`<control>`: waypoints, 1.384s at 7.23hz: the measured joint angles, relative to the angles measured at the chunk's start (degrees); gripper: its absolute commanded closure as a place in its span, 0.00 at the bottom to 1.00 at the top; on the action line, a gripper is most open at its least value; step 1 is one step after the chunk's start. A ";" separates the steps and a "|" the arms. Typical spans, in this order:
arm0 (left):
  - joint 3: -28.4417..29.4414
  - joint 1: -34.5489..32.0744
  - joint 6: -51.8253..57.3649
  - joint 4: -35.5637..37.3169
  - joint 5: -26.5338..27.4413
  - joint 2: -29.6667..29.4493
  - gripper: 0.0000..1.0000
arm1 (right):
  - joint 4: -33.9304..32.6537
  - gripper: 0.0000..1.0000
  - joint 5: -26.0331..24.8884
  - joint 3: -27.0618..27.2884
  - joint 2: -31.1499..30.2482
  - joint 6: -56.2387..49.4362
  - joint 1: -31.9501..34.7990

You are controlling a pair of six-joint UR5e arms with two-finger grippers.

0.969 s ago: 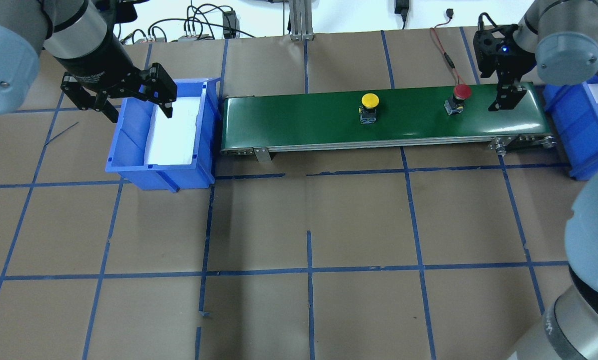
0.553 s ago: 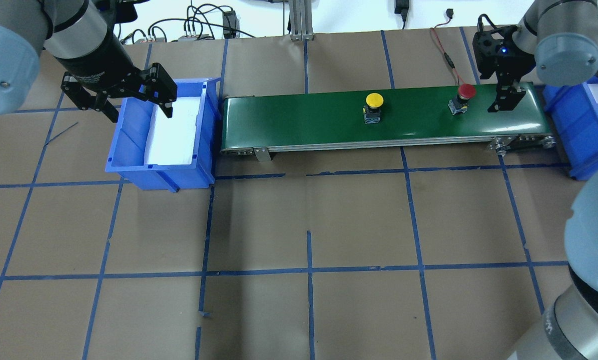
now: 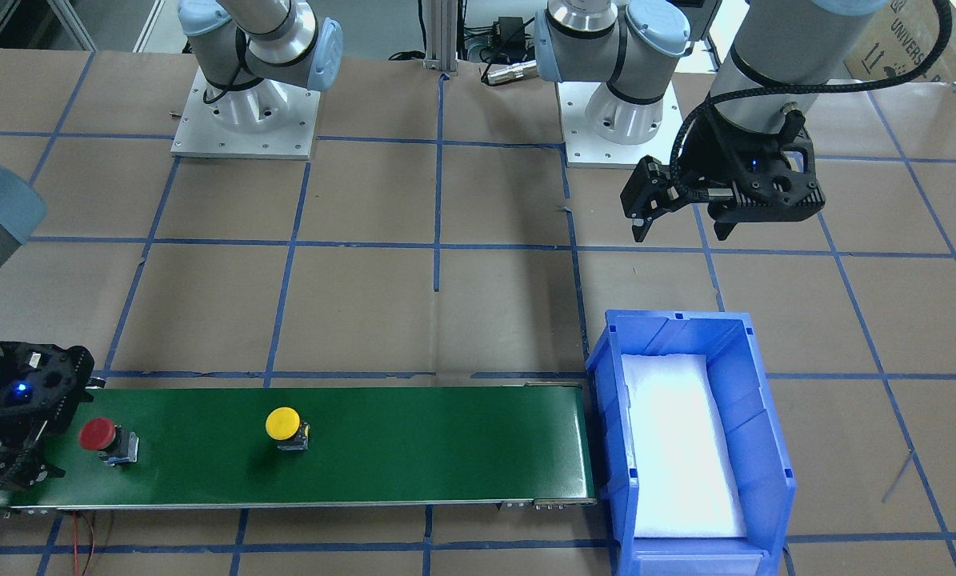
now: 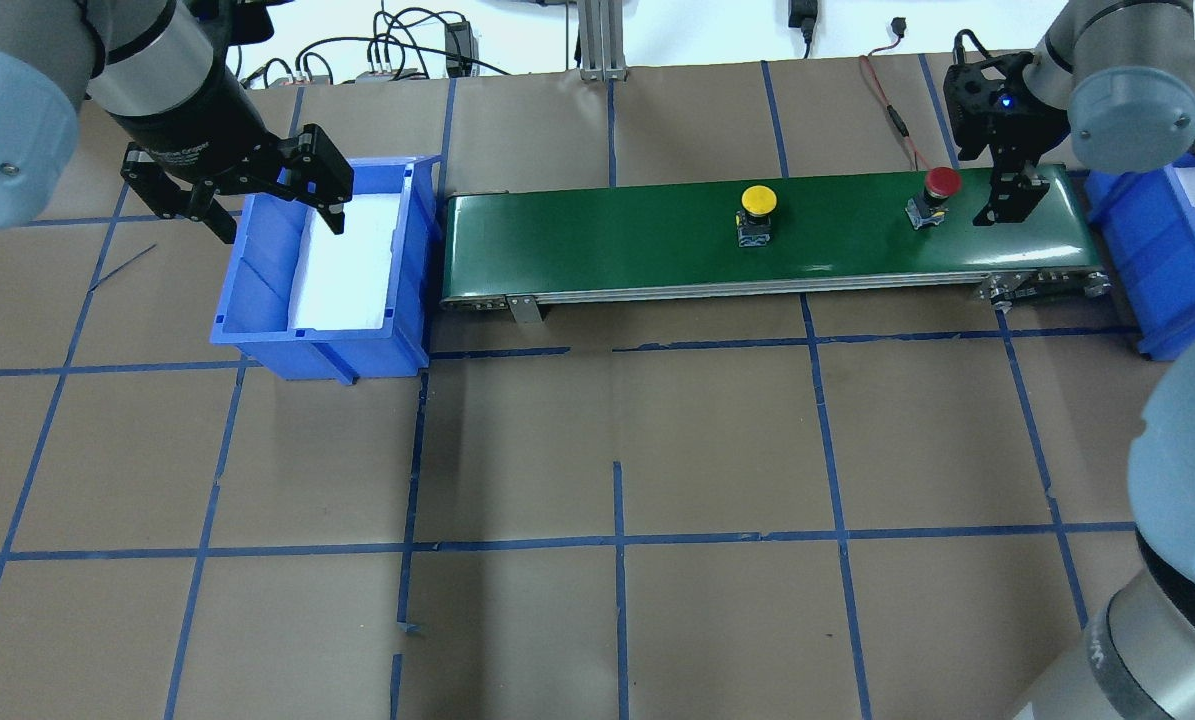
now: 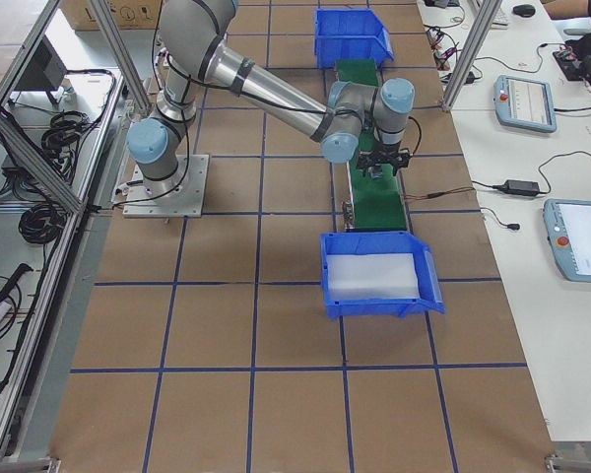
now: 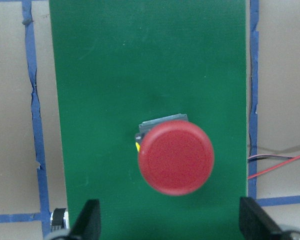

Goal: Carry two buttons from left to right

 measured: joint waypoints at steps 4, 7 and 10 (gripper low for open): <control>-0.04 -0.14 0.00 0.04 0.11 0.00 0.00 | 0.07 0.05 0.50 0.00 0.03 0.15 0.00; -0.02 -0.17 0.00 0.04 0.11 0.00 0.00 | -0.01 0.18 0.53 0.00 0.08 0.43 0.00; 0.01 -0.10 0.04 0.28 0.14 0.00 0.00 | -0.33 0.75 -0.08 0.20 0.06 0.33 0.00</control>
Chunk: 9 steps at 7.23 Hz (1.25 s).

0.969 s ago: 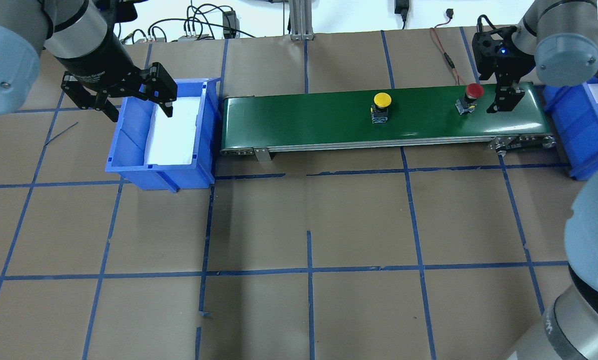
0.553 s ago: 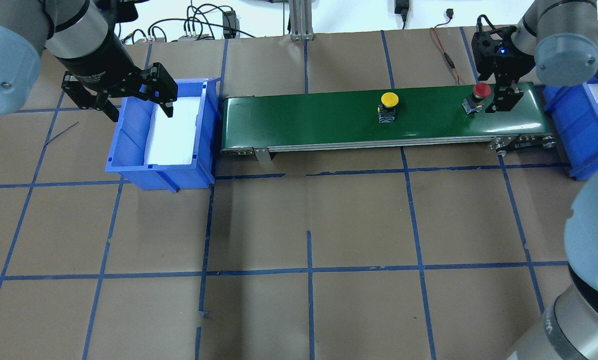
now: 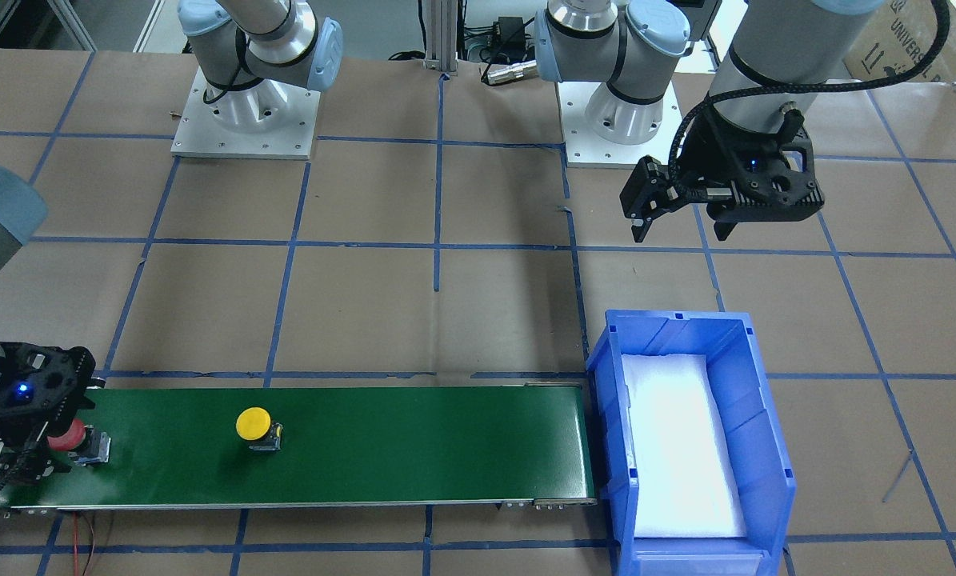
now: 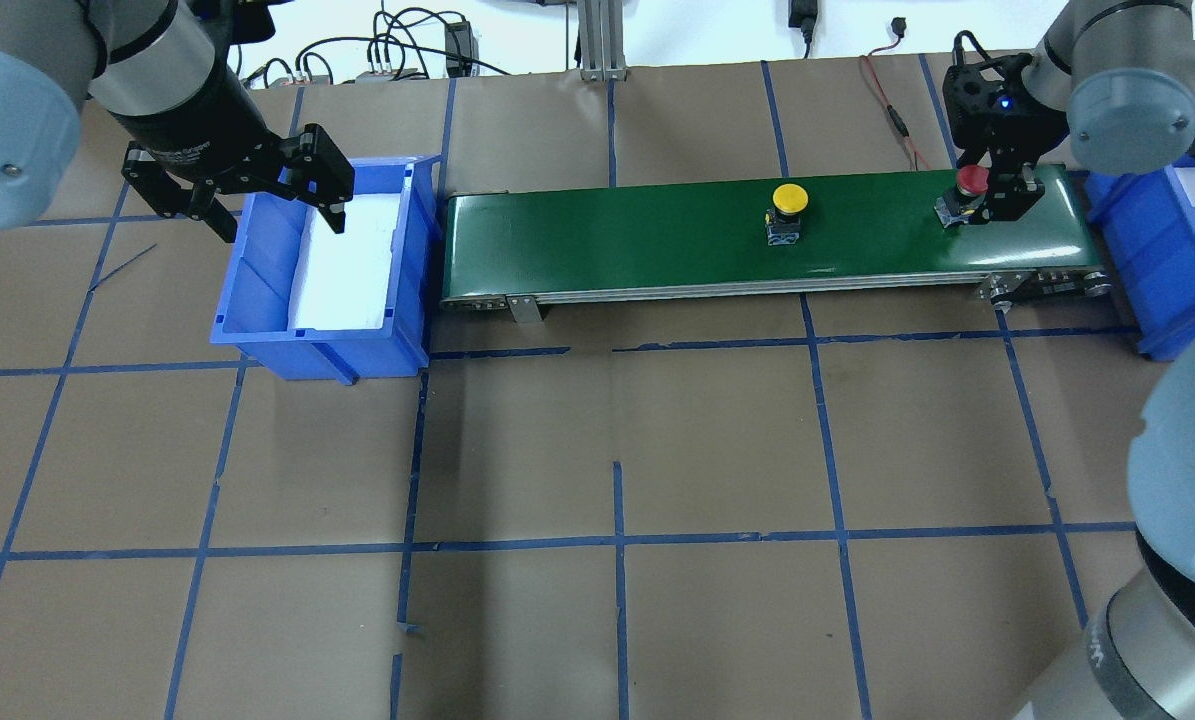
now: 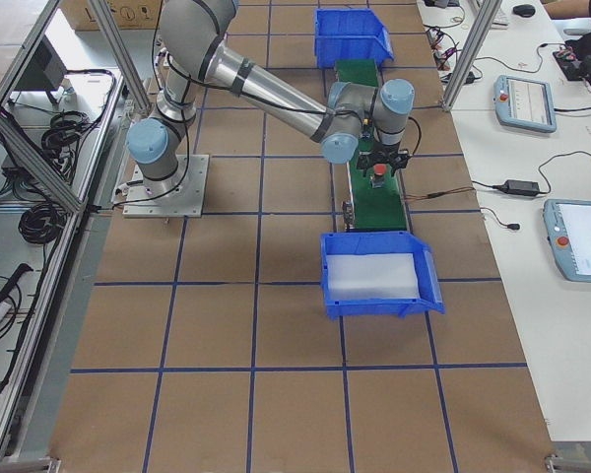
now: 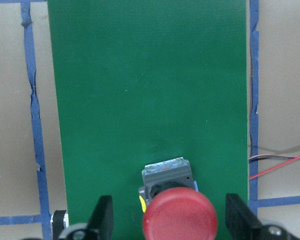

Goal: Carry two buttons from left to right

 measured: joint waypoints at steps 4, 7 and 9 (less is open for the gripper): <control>0.00 0.15 -0.02 0.32 -0.02 0.00 0.00 | -0.19 0.88 -0.46 -0.34 -0.56 -0.11 -0.02; 0.02 0.14 0.07 0.70 -0.04 0.00 0.00 | 1.70 0.88 -2.26 -4.29 -3.15 -0.73 -3.29; 0.06 0.11 0.13 0.87 -0.06 -0.01 0.00 | 5.08 0.89 -1.85 -6.42 -5.39 -7.25 -10.90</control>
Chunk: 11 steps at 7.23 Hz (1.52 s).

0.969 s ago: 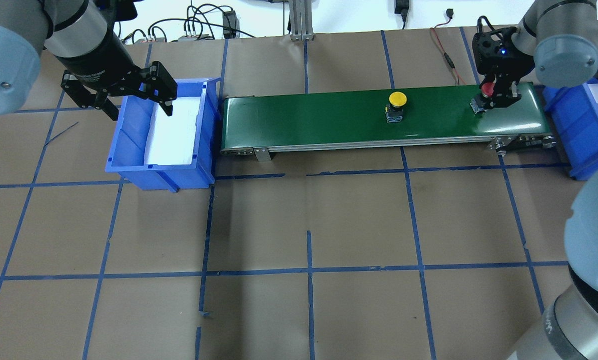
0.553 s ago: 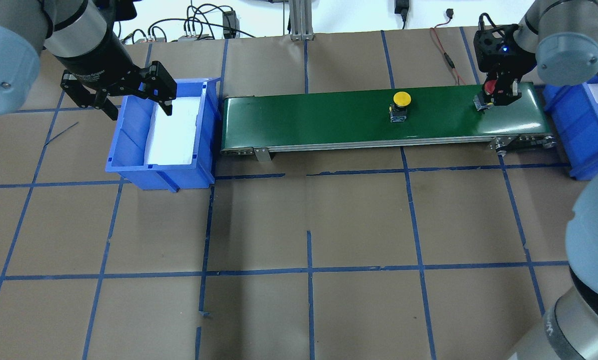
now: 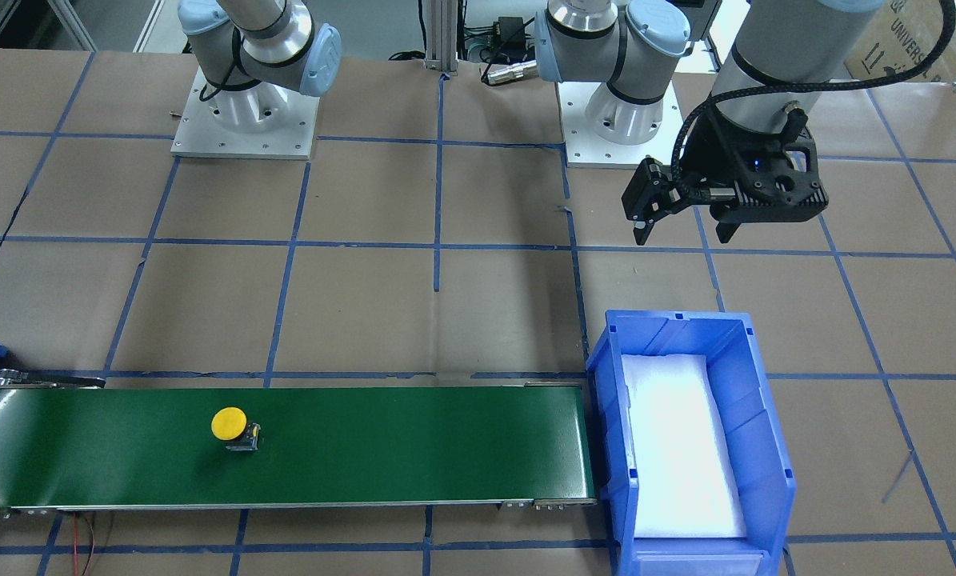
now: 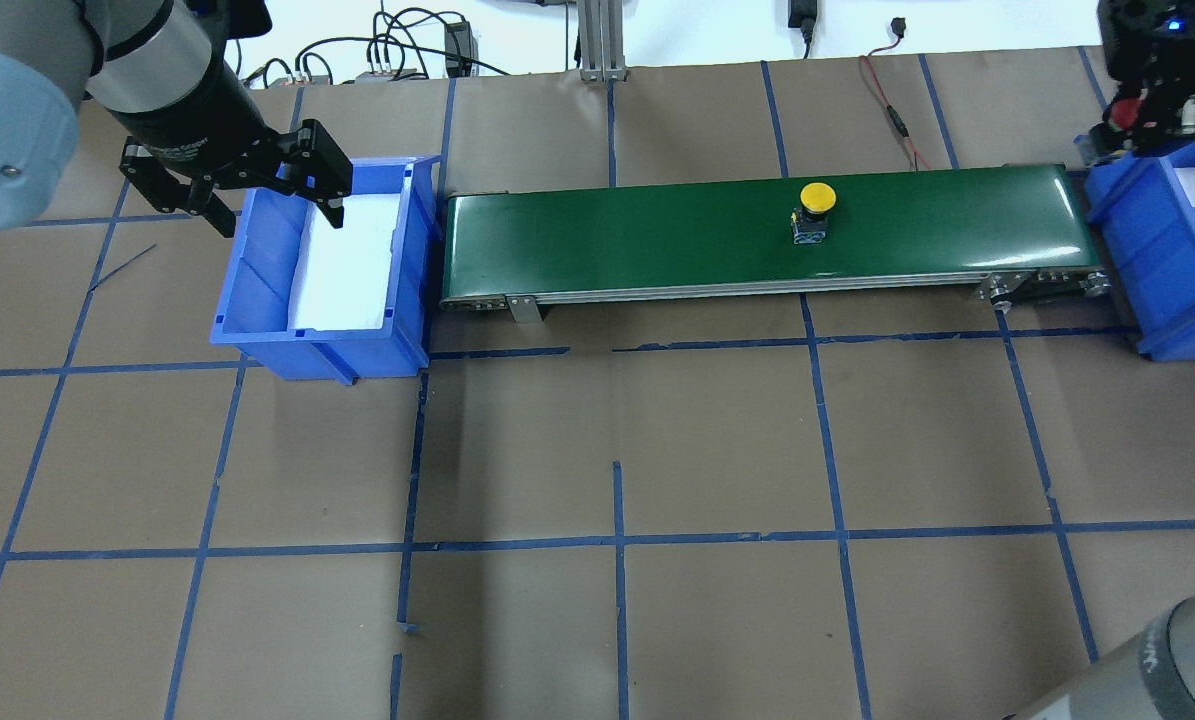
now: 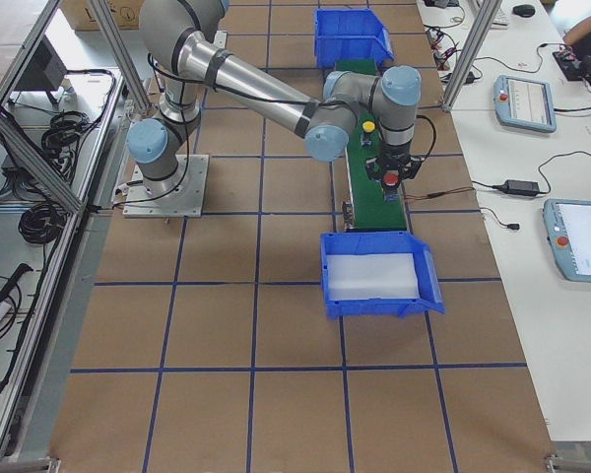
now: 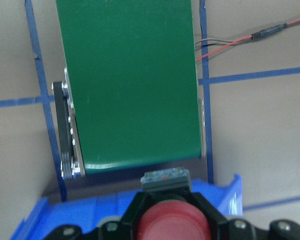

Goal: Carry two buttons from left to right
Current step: 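Grasp the red button at the belt end with the right gripper, then carry the red button into the blue bin and release it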

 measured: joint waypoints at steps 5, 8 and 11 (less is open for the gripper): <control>0.00 0.03 -0.16 0.24 0.06 -0.05 0.00 | -1.87 0.88 0.69 -2.59 9.72 -10.76 -12.50; 0.03 0.00 0.14 0.29 0.06 -0.02 0.00 | -5.11 0.88 -1.43 -2.52 12.99 -13.36 -13.92; 0.17 0.03 0.18 0.32 -0.38 -0.06 0.00 | -6.95 0.03 -0.52 -2.32 14.63 -14.12 -14.58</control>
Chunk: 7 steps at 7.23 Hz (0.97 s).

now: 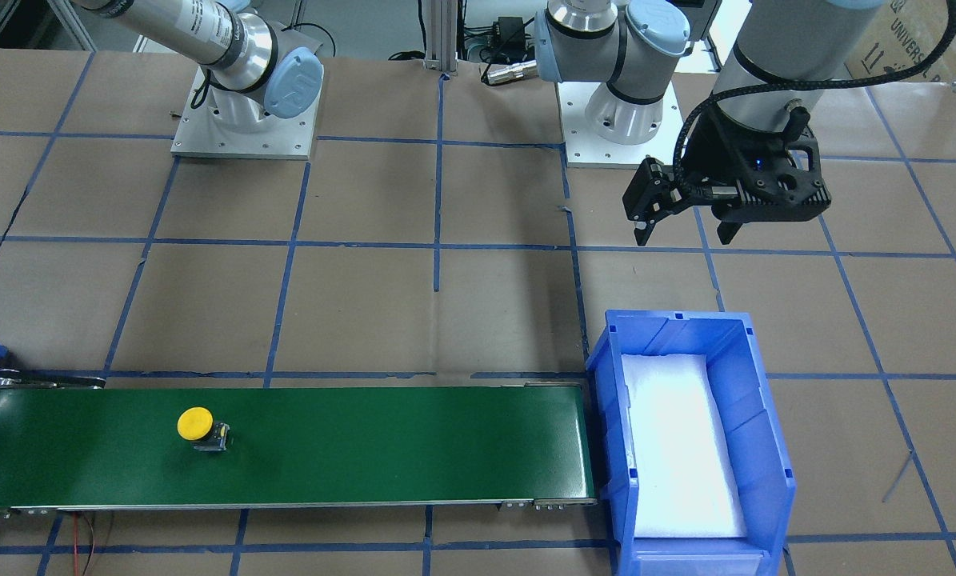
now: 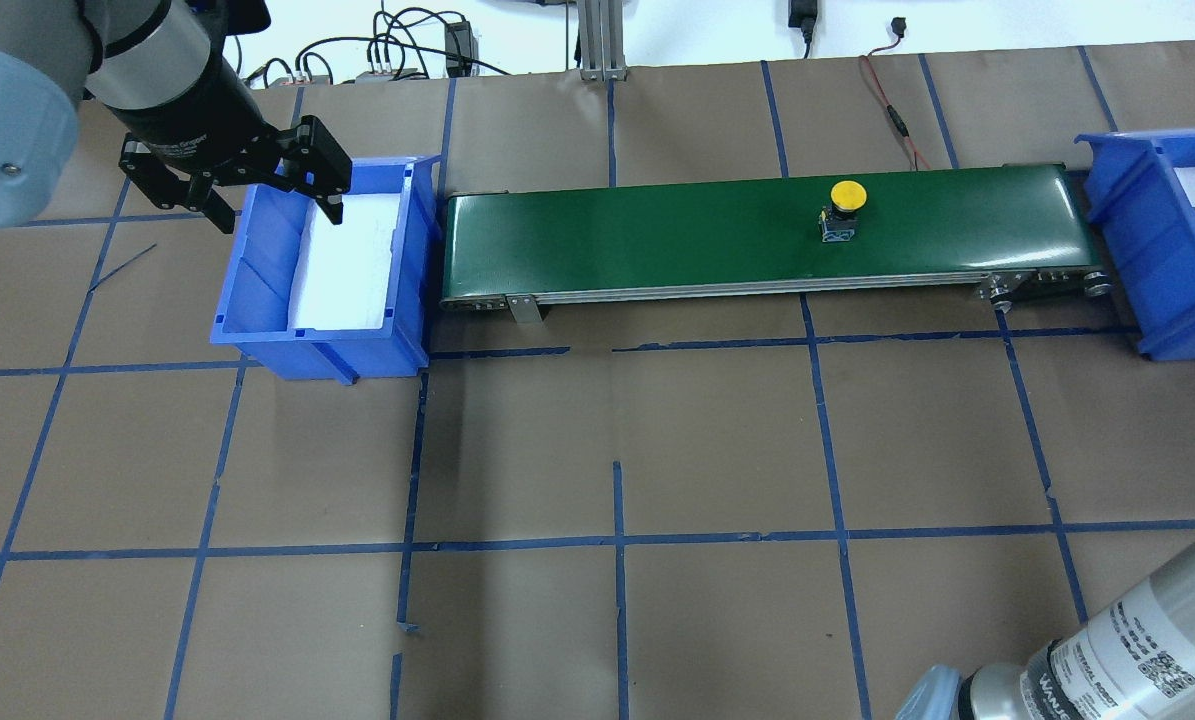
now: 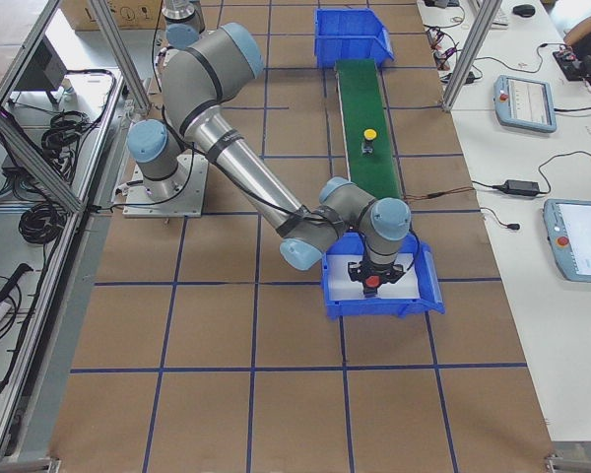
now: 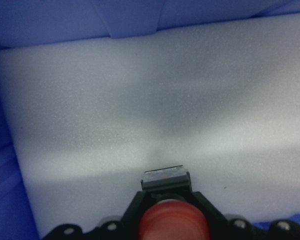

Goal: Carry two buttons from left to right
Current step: 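Carry the red button into the blue bin and release it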

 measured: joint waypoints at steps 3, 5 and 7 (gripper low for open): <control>0.03 -0.15 -0.01 -0.09 -0.14 -0.01 0.00 | 0.01 0.03 -0.06 0.01 -0.03 0.04 -0.07; 0.02 -0.08 -0.06 -0.05 -0.04 -0.01 0.00 | 2.39 0.02 -0.12 0.26 -3.30 0.47 0.08; 0.07 0.00 -0.01 -0.02 -0.15 -0.01 0.00 | 8.42 0.02 -0.37 0.68 -8.67 2.27 2.18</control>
